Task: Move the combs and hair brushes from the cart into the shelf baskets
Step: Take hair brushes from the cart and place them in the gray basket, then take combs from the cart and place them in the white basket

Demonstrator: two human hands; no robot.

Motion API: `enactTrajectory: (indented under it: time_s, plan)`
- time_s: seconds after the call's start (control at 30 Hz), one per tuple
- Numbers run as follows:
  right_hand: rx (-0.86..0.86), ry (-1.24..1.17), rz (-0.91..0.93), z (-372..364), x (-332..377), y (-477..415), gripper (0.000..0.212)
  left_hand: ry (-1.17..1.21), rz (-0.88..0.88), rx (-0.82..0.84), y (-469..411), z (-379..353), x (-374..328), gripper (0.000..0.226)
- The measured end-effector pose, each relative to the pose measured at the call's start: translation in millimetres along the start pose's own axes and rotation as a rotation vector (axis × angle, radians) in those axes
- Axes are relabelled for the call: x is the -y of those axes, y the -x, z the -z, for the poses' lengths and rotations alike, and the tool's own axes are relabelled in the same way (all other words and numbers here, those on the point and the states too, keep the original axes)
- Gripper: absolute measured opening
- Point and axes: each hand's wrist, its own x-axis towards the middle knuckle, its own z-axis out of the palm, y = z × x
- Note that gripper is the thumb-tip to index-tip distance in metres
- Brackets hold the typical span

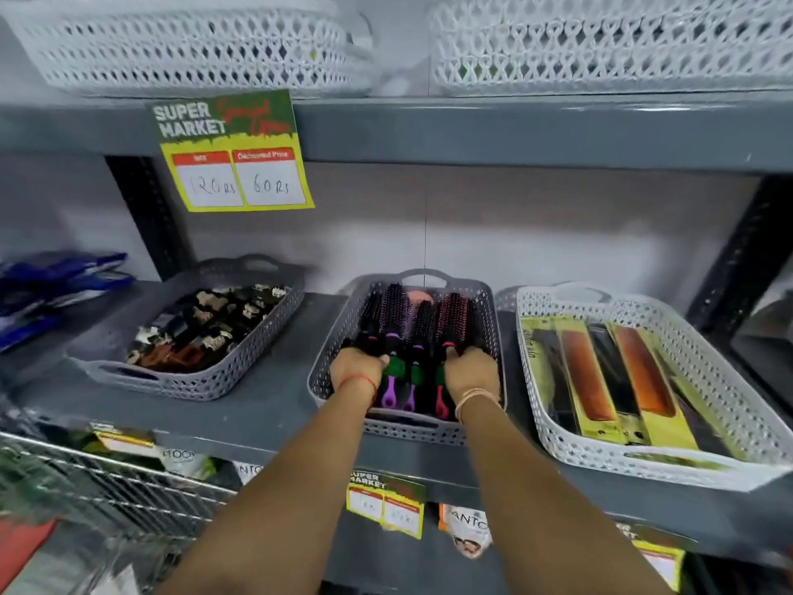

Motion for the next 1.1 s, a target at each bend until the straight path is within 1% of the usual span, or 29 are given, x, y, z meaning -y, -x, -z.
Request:
enactTrajectory:
  time_s: [0.1,0.17,0.2,0.23,0.27,0.3,0.33,0.37,0.4,0.43,0.5,0.57,0.67,0.73,0.77,0.8,0.83,0.9,0.93,1.0,1.1]
  plan:
    - [-0.053,0.045,-0.013,-3,-3,-1,0.039,-0.002,0.037,-0.044,1,1,2,0.046]
    - [-0.116,0.053,-0.012,-2,-2,2,0.038,0.082,-0.004,-0.095,4,1,3,0.042]
    - [-0.182,0.086,0.029,-1,1,5,0.04,0.151,-0.046,-0.156,4,3,5,0.039]
    - [-0.268,0.153,0.113,-2,5,9,0.042,0.205,-0.11,-0.244,5,6,8,0.036]
    - [-0.346,0.233,0.23,-4,11,13,0.043,0.221,-0.211,-0.342,7,10,12,0.033]
    - [-0.396,0.286,0.352,-8,19,18,0.044,0.196,-0.325,-0.418,9,16,18,0.034]
    - [-0.419,0.291,0.464,-15,30,25,0.044,0.143,-0.421,-0.48,9,24,28,0.038]
    - [-0.433,0.264,0.564,-24,41,30,0.043,0.093,-0.481,-0.546,8,34,39,0.042]
    - [-0.439,0.216,0.661,-35,55,37,0.041,0.058,-0.506,-0.611,9,46,52,0.044]
    - [-0.427,0.151,0.755,-49,69,50,0.039,0.036,-0.494,-0.671,9,62,70,0.043]
    - [-0.334,0.007,0.904,-77,98,80,0.035,0.021,-0.392,-0.752,10,92,110,0.04]
    - [-0.207,-0.087,1.023,-112,121,118,0.035,0.039,-0.258,-0.811,12,121,163,0.047]
    - [-0.039,-0.081,1.152,-170,131,164,0.036,0.084,-0.035,-0.819,18,151,234,0.045]
    - [0.042,-0.03,1.183,-220,126,189,0.033,0.112,0.119,-0.783,16,165,282,0.041]
    - [0.086,0.021,1.184,-237,119,194,0.03,0.13,0.169,-0.755,15,166,300,0.04]
    - [0.145,0.083,1.169,-254,109,199,0.027,0.149,0.227,-0.709,12,166,318,0.038]
    - [0.246,0.147,1.124,-274,102,204,0.028,0.166,0.289,-0.662,9,168,338,0.036]
    - [0.455,0.349,1.03,-309,79,208,0.035,0.206,0.384,-0.597,1,167,376,0.033]
    - [0.531,0.434,0.993,-325,67,208,0.039,0.227,0.432,-0.573,-3,167,393,0.032]
    - [0.642,0.542,0.862,-356,48,213,0.041,0.26,0.558,-0.54,-15,166,430,0.03]
    - [0.786,0.622,0.683,-400,22,223,0.041,0.336,0.741,-0.528,-33,153,481,0.034]
